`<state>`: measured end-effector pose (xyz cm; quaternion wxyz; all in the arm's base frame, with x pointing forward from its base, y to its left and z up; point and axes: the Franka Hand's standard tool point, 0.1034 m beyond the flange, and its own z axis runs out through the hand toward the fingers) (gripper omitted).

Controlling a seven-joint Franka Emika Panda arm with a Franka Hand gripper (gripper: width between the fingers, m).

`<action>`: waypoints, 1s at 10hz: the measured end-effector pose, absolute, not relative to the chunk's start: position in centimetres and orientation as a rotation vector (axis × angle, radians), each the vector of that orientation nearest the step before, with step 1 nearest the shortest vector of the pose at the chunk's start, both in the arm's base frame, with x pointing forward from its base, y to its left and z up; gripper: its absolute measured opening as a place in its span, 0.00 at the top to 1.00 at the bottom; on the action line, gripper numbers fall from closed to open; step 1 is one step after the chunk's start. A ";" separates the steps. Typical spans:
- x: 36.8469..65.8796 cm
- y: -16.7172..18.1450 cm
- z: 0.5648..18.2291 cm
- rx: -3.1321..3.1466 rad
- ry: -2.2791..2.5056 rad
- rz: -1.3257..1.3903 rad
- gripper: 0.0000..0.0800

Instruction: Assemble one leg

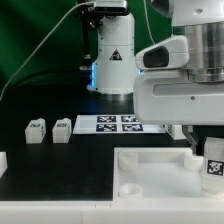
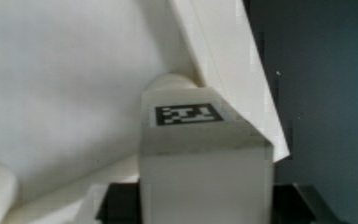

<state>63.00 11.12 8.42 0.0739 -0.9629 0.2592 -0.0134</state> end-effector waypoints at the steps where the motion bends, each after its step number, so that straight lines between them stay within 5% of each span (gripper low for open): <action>1: 62.9 10.8 8.3 -2.764 1.083 -0.025 0.62; 5: 62.6 10.8 8.3 -2.230 1.895 0.110 0.62; 9: 62.4 11.0 8.2 -2.156 1.973 0.129 0.62; 10: 62.4 11.1 8.2 -2.210 1.921 0.126 0.47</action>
Offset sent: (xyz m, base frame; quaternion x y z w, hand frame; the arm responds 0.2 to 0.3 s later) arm 0.0089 0.0213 0.0089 0.0606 -0.0268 0.4818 0.8737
